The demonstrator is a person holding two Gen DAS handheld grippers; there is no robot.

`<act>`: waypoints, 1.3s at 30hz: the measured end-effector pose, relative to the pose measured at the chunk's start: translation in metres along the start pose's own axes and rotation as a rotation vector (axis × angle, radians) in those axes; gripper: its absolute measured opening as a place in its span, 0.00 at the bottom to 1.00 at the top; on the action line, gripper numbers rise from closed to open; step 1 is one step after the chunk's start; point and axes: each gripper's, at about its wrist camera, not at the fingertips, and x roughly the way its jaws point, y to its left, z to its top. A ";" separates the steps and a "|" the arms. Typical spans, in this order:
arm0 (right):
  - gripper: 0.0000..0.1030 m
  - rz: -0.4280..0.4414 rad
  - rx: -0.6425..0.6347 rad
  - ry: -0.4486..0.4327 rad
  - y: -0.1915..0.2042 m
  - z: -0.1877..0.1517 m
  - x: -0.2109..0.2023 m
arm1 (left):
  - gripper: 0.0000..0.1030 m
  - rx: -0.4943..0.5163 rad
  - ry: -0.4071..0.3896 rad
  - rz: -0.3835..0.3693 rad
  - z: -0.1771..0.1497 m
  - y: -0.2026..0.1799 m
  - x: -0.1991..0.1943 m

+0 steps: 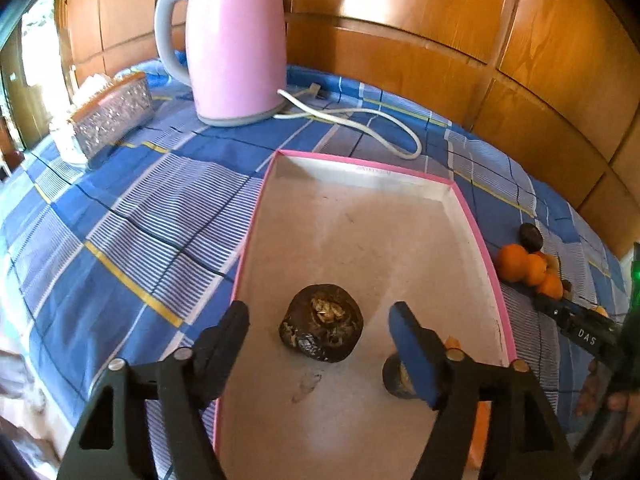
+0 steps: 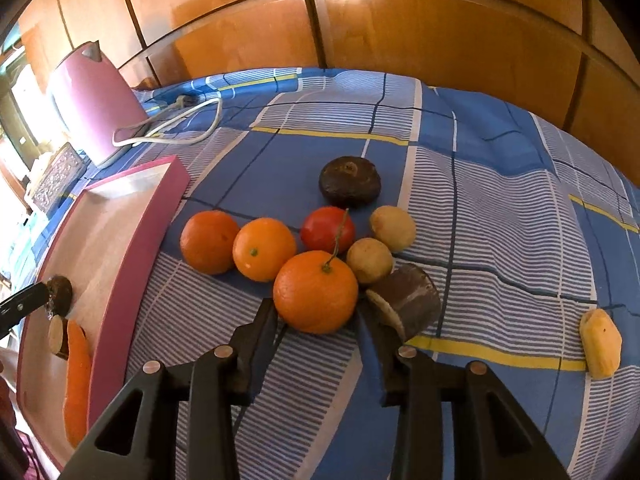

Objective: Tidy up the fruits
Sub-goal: 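Lower the dark fruit into the tray and open the left gripper, then grasp the large orange with the right gripper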

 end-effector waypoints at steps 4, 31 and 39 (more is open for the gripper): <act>0.40 -0.015 -0.012 0.012 0.003 0.000 0.002 | 0.76 -0.010 -0.014 0.039 -0.007 0.002 -0.011; 0.37 0.012 0.097 -0.021 -0.001 -0.009 -0.015 | 0.85 -0.004 -0.082 0.062 -0.039 -0.002 -0.061; 0.37 0.058 -0.014 -0.075 0.027 -0.023 -0.050 | 0.89 -0.014 -0.094 0.052 -0.043 -0.003 -0.071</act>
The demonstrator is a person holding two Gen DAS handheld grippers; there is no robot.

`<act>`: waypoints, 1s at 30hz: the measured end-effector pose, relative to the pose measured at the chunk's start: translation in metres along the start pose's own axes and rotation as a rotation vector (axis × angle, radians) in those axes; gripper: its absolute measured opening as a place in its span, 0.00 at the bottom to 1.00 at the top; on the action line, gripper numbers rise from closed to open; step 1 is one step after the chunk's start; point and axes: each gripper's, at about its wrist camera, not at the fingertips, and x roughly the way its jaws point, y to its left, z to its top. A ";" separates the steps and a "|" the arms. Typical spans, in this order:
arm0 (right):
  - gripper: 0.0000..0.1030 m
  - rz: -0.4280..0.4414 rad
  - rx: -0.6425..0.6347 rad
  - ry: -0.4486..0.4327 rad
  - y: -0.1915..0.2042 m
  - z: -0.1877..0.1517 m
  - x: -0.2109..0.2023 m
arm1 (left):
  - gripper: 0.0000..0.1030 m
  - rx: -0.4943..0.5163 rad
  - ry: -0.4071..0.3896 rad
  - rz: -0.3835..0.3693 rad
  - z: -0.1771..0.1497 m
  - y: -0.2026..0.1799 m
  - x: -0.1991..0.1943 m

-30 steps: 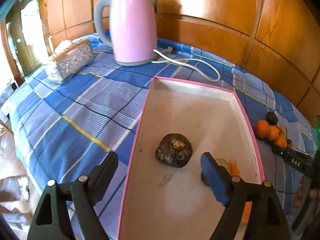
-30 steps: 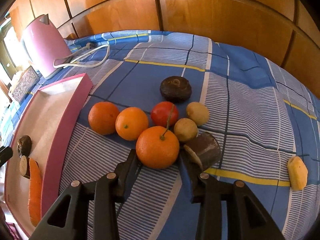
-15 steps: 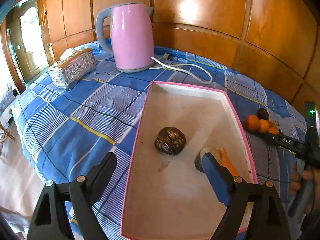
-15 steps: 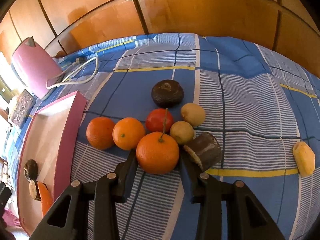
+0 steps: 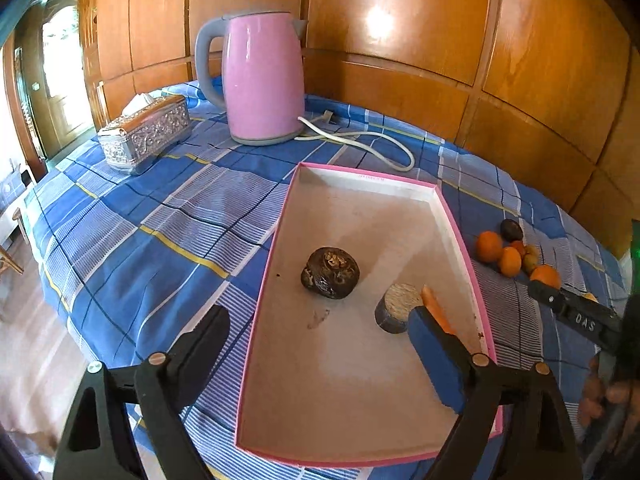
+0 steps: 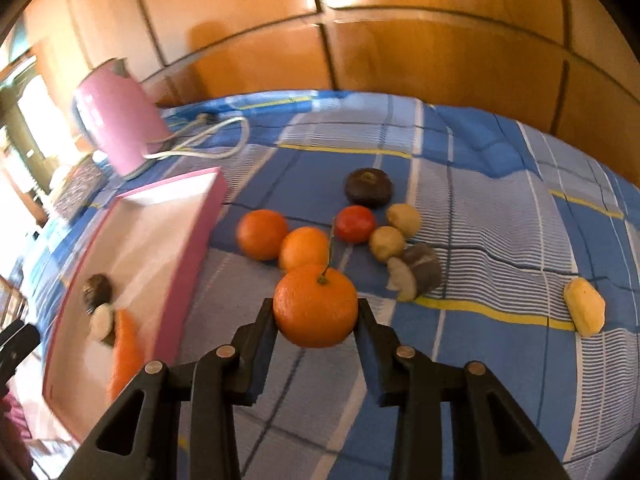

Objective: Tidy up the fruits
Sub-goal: 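Grasp the large orange with the right gripper, then place the orange in the tray beside the carrot with the right gripper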

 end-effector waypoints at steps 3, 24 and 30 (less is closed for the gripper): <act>0.37 0.041 -0.051 -0.003 0.018 -0.002 -0.008 | 0.89 -0.003 0.005 -0.012 -0.002 0.001 -0.003; 0.37 0.172 -0.284 0.007 0.128 0.004 -0.002 | 0.89 -0.081 0.024 -0.053 -0.011 0.025 -0.006; 0.39 0.170 -0.260 0.047 0.128 -0.002 0.008 | 0.92 -0.125 0.023 -0.039 -0.012 0.038 -0.005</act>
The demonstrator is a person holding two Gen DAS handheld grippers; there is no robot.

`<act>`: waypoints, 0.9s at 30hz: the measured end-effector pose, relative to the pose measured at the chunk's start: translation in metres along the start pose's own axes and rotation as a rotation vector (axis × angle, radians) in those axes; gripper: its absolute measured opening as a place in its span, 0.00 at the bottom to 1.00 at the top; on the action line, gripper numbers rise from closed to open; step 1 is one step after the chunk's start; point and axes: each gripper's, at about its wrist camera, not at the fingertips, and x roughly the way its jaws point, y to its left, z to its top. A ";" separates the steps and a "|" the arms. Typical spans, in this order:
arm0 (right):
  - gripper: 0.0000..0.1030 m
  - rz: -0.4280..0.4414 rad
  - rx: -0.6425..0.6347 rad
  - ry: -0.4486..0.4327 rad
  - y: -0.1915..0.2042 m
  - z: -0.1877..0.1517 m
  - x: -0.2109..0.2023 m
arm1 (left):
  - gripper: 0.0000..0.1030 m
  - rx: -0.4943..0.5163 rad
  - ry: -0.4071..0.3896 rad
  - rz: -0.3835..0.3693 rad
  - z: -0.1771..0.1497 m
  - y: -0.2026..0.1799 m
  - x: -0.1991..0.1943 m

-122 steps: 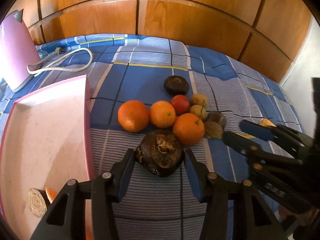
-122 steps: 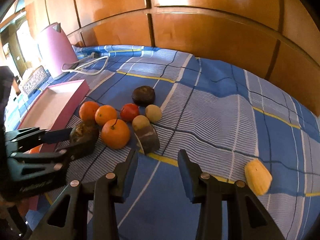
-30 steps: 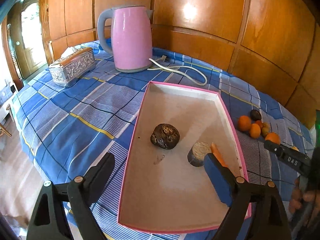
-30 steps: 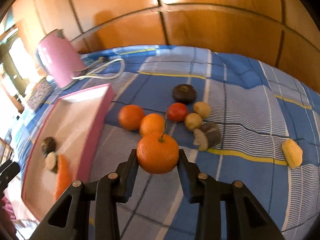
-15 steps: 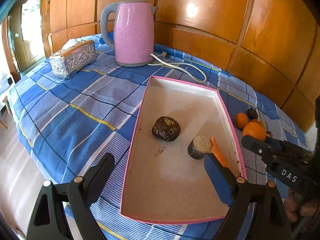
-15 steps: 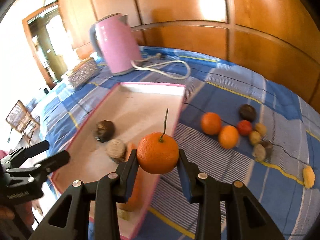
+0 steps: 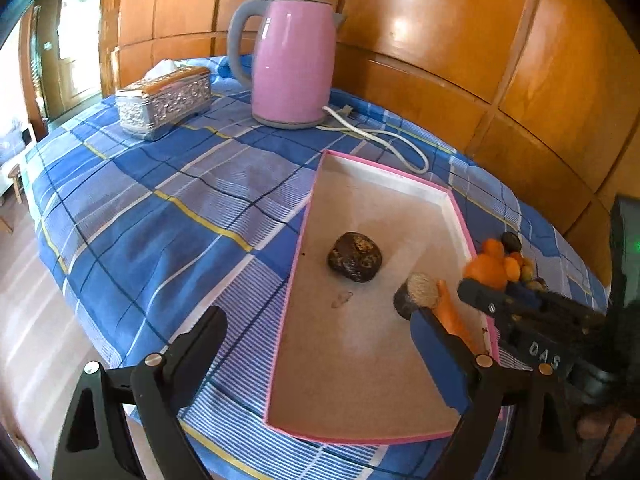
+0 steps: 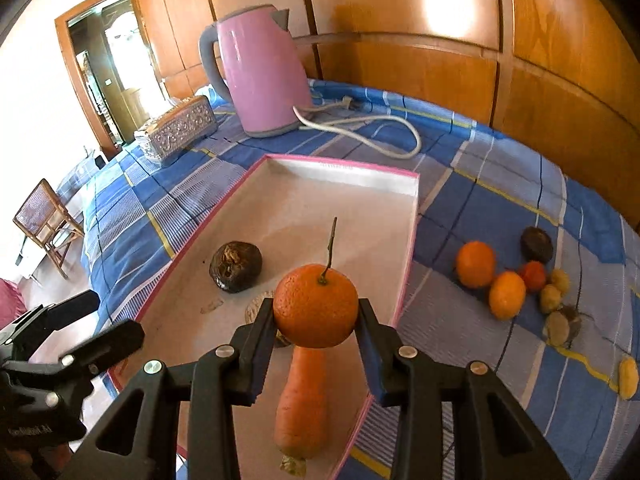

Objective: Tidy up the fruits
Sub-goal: 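Place the orange in the tray beside the carrot with the right gripper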

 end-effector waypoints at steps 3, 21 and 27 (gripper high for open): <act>0.39 -0.004 0.006 0.021 -0.002 -0.007 0.003 | 0.94 -0.012 -0.001 0.001 0.000 0.004 0.000; 0.40 -0.046 0.035 -0.047 -0.006 -0.018 -0.025 | 1.00 0.063 -0.048 -0.017 0.002 -0.012 -0.015; 0.40 -0.049 0.048 -0.049 -0.008 -0.025 -0.035 | 1.00 0.101 -0.056 -0.021 0.000 -0.023 -0.019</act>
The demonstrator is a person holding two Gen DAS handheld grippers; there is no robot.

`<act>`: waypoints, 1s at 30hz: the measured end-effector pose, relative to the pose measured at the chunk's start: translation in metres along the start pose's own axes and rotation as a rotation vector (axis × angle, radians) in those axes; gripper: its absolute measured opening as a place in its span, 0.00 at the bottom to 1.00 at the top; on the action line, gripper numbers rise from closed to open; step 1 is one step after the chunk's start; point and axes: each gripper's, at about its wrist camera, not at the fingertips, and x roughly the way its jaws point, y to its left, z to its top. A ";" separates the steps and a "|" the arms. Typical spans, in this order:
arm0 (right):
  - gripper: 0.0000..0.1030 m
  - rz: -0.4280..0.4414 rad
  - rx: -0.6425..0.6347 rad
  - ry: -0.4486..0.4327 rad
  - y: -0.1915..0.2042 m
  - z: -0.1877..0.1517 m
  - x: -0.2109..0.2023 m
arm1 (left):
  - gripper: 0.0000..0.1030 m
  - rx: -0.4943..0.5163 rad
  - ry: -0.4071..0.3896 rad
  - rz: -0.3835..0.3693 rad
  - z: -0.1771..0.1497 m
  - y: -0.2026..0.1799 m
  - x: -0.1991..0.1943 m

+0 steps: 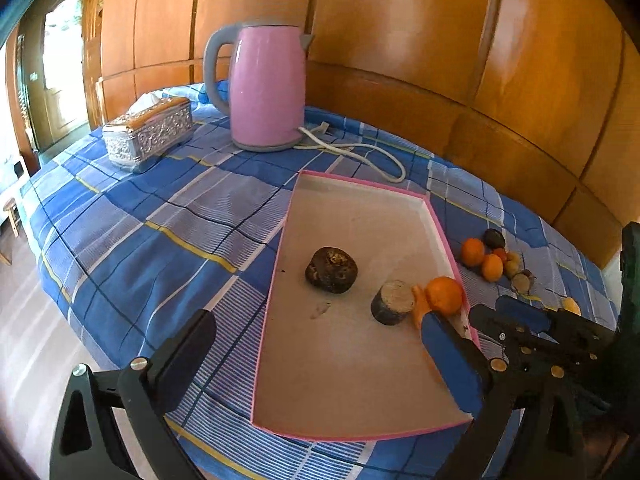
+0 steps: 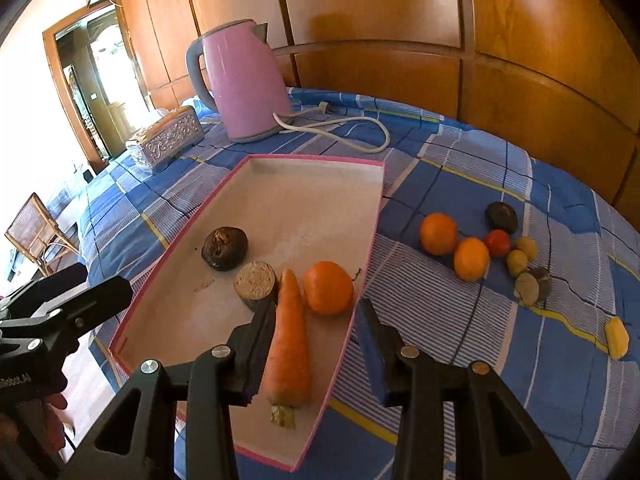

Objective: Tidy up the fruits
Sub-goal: 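Place the orange in the tray beside the carrot with the right gripper, then move both grippers back toward the remaining fruit cluster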

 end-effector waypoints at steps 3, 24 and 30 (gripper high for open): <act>0.40 -0.004 0.009 0.000 -0.003 -0.005 -0.004 | 1.00 0.012 0.000 -0.004 -0.001 -0.004 -0.002; 0.40 -0.065 0.128 -0.056 -0.050 -0.020 -0.040 | 1.00 0.153 -0.010 -0.070 -0.004 -0.052 -0.002; 0.40 -0.100 0.173 -0.064 -0.071 -0.028 -0.046 | 1.00 0.158 0.000 -0.099 -0.006 -0.063 0.002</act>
